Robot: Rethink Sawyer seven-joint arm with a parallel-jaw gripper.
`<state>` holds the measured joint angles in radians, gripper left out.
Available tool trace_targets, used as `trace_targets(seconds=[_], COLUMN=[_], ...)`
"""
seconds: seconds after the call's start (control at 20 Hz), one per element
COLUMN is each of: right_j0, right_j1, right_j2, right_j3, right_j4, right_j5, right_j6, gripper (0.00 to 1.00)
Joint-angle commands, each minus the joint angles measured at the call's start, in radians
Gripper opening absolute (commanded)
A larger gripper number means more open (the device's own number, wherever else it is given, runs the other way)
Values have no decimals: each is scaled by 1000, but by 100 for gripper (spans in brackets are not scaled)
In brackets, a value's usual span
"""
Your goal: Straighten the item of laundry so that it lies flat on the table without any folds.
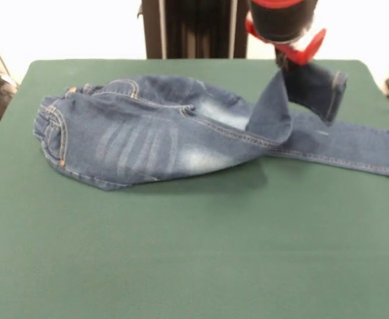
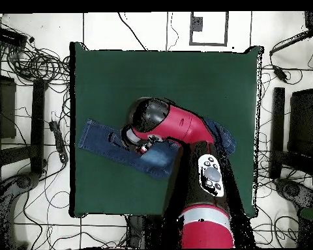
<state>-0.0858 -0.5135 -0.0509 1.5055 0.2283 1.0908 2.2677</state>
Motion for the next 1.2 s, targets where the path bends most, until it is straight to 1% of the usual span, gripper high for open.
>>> trace_targets(seconds=[0.05,0.2,0.35,0.4,0.65,0.7,0.8,0.85,0.9,1.0,1.1,1.15,1.2], right_j0=[-6,-20,-16,-17,3,-1,2,10,10,38,64,70,85], right_j1=[-30,-74,-122,-132,-215,-221,-248,-277,-286,-313,-325,-330,-325], right_j2=[86,70,54,51,27,29,28,26,29,14,8,16,4], right_j3=[48,6,-20,-33,-45,-52,-30,9,31,84,145,181,192], right_j4=[-94,-167,-208,-210,-233,-238,-244,-232,-219,-205,-162,-135,-137], right_j5=[-177,-229,-232,-208,-181,-172,-196,-230,-238,-287,-329,-350,-379], right_j6=[-115,-131,-96,-79,3,-2,7,35,55,123,206,226,255], gripper=[0,0,0,0,0,0,0,0,0,0,0,0,0])
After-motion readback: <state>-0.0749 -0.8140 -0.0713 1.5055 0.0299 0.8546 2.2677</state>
